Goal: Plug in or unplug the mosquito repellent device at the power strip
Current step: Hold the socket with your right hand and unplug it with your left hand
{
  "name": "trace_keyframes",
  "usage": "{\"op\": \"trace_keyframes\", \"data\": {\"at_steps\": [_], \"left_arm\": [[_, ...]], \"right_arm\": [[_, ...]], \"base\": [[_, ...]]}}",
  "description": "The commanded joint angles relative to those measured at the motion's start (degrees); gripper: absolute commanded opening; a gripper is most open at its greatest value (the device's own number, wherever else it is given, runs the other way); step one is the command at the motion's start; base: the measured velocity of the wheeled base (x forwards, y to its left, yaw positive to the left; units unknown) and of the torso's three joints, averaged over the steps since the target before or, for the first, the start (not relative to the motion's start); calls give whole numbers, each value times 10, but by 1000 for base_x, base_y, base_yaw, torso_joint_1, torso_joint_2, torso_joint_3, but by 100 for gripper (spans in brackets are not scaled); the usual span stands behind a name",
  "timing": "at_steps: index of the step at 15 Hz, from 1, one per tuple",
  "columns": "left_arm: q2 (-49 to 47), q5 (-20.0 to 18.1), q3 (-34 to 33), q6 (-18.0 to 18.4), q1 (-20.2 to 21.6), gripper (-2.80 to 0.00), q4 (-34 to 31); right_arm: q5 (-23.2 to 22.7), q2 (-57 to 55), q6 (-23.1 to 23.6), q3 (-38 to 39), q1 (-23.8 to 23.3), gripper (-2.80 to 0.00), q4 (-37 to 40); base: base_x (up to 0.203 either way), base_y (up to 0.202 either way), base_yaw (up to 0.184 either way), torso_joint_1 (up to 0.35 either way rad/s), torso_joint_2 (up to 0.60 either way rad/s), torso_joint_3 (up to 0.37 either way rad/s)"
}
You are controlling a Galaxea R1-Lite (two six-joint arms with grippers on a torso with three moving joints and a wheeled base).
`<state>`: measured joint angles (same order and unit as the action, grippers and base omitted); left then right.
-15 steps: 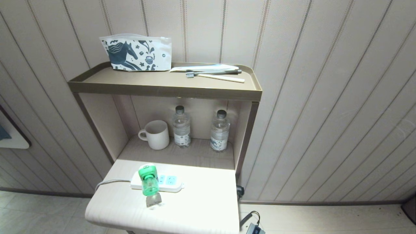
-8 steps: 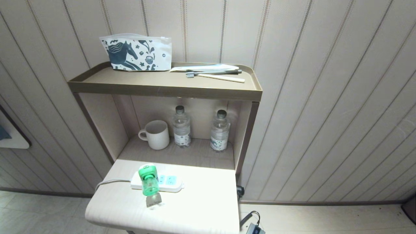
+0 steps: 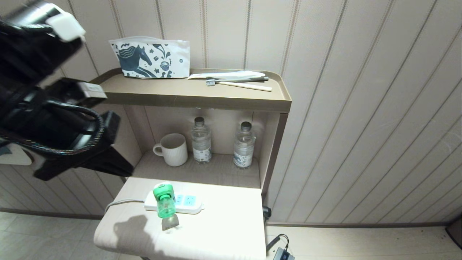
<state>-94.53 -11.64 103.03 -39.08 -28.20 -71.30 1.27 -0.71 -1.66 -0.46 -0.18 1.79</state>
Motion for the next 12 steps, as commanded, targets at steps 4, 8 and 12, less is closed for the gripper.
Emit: {"op": "trace_keyframes", "data": {"at_steps": [4,8,12], "left_arm": [[-157,79,-43,-64,-11,0,93],[-194,109,-34,-104,2,0,110],[-238,109,-22,-113,14,0,124]], "right_arm": [[0,-1,-1,0,0,-280,0],[0,-1,-1,1,0,-280,0],[0,-1,-1,1,0,-280,-2]], "base": [[0,0,0,0,0,0],[0,0,0,0,0,0],[0,0,0,0,0,0]]}}
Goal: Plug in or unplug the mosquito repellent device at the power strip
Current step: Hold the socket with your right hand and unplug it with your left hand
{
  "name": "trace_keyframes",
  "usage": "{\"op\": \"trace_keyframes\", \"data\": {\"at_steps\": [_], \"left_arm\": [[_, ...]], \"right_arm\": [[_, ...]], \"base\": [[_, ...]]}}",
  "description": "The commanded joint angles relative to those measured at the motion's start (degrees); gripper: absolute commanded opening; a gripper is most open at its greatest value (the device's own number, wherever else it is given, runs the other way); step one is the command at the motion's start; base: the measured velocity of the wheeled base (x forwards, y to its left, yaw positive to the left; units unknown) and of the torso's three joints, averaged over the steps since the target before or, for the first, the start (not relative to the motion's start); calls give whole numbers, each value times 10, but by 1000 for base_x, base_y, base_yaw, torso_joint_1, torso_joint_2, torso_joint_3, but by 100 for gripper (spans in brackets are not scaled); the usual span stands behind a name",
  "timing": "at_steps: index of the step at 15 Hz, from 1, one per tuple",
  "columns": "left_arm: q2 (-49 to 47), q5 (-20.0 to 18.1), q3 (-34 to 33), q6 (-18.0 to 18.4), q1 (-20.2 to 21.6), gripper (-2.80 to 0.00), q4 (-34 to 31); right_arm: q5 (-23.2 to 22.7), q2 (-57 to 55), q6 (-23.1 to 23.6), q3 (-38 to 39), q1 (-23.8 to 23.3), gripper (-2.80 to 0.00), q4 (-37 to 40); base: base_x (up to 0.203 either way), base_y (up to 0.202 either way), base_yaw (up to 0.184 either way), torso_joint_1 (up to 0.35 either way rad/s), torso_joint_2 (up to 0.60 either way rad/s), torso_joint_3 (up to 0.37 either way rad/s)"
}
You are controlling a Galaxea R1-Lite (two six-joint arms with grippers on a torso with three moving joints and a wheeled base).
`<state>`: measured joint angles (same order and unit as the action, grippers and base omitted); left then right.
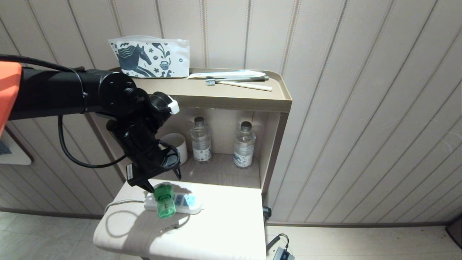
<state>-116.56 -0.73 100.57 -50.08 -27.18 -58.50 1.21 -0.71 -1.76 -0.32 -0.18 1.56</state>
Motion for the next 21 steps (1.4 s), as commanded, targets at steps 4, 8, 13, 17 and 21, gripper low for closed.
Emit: {"op": "trace_keyframes", "data": {"at_steps": [4,8,13,17,21], "left_arm": [[-43,0,7,-6,35,0,18],[-65,-13,7,-7,41,0,23],[-71,-28,6,-17,43,0,21],[-61,-37,-24,-27,42,0,22],[-59,-49,-55,-32,27,0,23]], "right_arm": [[0,-1,0,1,0,-280,-7],[-1,-1,0,1,0,-280,-7],[-1,-1,0,2,-1,-280,-7],[-1,-1,0,2,0,-280,-7],[-1,-1,0,2,0,-280,-7]], "base": [[0,0,0,0,0,0],[0,0,0,0,0,0],[0,0,0,0,0,0],[0,0,0,0,0,0],[0,0,0,0,0,0]]}}
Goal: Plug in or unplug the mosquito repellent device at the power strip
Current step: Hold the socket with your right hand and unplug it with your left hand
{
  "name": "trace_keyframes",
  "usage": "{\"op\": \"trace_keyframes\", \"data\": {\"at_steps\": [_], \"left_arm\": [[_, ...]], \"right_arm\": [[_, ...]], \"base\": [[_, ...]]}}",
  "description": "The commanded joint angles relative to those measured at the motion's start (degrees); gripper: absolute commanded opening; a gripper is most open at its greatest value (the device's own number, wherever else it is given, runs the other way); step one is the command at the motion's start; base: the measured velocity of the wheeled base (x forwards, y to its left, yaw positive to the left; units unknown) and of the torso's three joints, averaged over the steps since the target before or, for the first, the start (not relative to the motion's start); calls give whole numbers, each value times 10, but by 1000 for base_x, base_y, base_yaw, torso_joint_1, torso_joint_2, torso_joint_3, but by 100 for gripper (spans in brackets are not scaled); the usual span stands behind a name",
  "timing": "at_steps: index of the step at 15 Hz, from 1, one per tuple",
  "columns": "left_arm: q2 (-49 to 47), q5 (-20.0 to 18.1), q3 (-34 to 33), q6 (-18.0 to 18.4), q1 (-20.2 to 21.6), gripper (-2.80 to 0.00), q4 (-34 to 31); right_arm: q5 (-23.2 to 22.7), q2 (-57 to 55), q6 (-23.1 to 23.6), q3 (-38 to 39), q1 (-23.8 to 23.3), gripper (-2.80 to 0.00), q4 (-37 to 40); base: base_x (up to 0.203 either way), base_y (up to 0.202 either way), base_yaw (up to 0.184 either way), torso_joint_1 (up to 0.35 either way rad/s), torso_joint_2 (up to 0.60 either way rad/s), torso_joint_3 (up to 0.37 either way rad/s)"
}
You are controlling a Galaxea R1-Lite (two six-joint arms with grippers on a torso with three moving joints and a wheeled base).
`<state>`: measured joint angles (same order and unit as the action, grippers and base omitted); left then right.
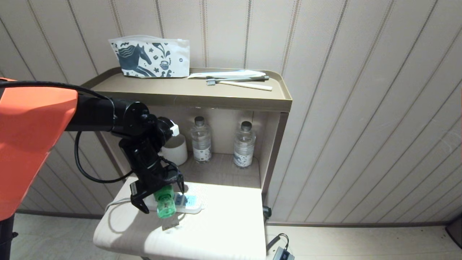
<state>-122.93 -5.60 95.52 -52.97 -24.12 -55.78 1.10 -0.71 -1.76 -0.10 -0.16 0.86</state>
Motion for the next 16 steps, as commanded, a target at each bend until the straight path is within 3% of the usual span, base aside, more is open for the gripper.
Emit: {"op": "trace_keyframes", "data": {"at_steps": [1,16], "left_arm": [[5,1,1,-4,-5,0,-3],[-30,4,17,-6,1,0,21]], "right_arm": [[0,-1,1,0,0,-280,0],[-1,-1,0,1,0,-280,0]], "base": [[0,0,0,0,0,0],[0,0,0,0,0,0]]}}
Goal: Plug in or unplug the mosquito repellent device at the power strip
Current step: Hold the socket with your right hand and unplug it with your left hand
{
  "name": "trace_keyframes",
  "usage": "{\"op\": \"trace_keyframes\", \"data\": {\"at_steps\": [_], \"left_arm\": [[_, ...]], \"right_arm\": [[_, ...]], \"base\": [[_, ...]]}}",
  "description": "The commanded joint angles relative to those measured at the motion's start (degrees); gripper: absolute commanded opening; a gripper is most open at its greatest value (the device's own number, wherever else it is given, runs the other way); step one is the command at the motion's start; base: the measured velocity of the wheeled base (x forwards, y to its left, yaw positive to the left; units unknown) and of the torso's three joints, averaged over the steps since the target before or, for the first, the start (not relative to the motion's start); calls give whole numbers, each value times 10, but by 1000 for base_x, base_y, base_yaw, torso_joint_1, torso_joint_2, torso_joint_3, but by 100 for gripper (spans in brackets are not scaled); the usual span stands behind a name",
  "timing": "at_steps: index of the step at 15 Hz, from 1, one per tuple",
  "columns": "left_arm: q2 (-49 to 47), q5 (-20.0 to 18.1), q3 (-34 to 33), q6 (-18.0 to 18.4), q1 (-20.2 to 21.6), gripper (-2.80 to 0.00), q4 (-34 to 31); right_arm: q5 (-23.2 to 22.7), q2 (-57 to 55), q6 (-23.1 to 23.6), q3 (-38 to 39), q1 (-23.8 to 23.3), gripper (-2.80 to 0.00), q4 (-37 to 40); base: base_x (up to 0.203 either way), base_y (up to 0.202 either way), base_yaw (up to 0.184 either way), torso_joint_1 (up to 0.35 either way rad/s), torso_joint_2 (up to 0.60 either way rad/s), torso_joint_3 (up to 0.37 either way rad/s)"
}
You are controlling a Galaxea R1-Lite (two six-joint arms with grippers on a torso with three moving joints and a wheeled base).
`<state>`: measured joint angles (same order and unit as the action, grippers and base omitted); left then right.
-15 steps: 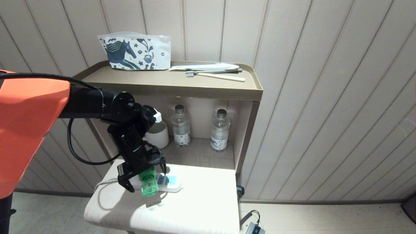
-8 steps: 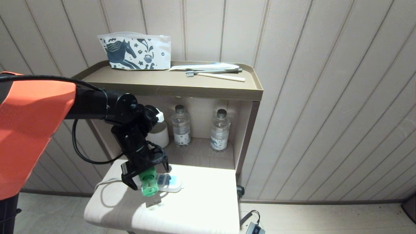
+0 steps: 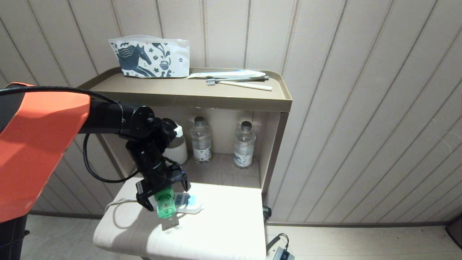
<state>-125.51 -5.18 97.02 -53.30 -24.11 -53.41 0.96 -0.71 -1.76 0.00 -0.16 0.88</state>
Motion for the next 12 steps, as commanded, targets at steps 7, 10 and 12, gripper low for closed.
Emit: {"op": "trace_keyframes", "data": {"at_steps": [7,10,12], "left_arm": [[-17,6,17,-2,6,0,-3],[-17,5,23,-3,10,0,-4],[-16,5,26,-3,13,0,-8]], "right_arm": [[0,-1,0,0,0,-280,-4],[0,-1,0,0,0,-280,-4],[0,-1,-1,0,0,-280,-4]], "base": [[0,0,0,0,0,0],[0,0,0,0,0,0],[0,0,0,0,0,0]]}}
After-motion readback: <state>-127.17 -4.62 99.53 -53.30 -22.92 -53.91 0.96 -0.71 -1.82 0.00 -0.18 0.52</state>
